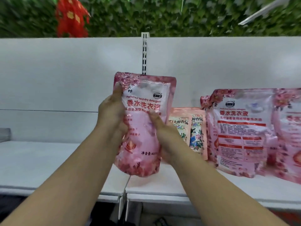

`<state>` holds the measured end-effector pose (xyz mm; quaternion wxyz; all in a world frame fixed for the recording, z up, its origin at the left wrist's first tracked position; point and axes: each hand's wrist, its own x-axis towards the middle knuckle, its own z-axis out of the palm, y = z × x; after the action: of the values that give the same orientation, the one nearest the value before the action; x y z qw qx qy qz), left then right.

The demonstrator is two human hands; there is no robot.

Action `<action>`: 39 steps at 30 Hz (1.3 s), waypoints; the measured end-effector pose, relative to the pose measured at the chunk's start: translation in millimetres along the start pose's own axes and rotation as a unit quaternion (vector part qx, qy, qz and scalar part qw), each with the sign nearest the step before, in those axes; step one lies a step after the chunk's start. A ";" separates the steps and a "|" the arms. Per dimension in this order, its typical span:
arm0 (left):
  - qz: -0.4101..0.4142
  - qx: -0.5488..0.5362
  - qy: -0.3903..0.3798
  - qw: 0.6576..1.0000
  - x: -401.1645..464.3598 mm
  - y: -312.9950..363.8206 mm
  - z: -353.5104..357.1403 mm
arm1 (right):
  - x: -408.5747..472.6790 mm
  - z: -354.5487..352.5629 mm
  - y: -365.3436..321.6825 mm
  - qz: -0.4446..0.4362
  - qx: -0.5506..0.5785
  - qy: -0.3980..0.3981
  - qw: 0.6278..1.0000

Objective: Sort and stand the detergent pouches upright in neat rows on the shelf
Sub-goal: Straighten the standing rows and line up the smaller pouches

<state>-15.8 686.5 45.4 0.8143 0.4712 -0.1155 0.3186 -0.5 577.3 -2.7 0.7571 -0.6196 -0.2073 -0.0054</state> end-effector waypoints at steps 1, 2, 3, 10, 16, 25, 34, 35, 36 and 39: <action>-0.007 -0.001 -0.018 1.000 -6.5 -0.8 6.7 | -2.5 -4.8 -3.4 -0.007 0.027 0.037 0.999; -0.016 0.015 -0.053 0.998 -13.5 -4.2 13.9 | -6.9 -13.9 -7.4 -0.026 0.027 0.071 0.997; -0.025 0.032 -0.104 0.994 -19.6 -9.8 18.9 | -11.7 -24.4 -11.5 -0.053 0.022 0.098 0.993; -0.126 0.178 -0.316 0.923 -77.7 -73.3 74.9 | -47.8 -120.0 -41.6 -0.159 -0.101 0.244 0.951; -0.122 0.207 -0.320 0.917 -105.8 -124.1 119.3 | -71.9 -185.7 -39.3 -0.164 -0.154 0.285 0.932; -0.142 0.217 -0.345 0.902 -127.1 -141.4 112.5 | -92.7 -220.6 -16.8 -0.020 -0.176 0.127 0.976; -0.073 0.322 -0.219 0.918 -106.3 -96.7 39.0 | -67.1 -227.6 -6.9 -0.064 -0.262 0.191 0.944; -0.077 0.319 -0.214 0.920 -105.3 -95.1 33.3 | -63.8 -223.4 -7.9 -0.053 -0.273 0.203 0.939; -0.078 0.315 -0.210 0.922 -104.5 -94.3 29.8 | -61.0 -222.1 -7.9 -0.041 -0.269 0.215 0.938; -0.074 0.312 -0.205 0.925 -102.0 -93.2 22.5 | -59.8 -219.5 -5.8 -0.018 -0.257 0.234 0.937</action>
<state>-33.3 592.8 -57.2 0.6058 0.7639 -0.1390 0.1736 10.8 354.7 -48.6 0.5987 -0.7707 -0.0268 -0.2166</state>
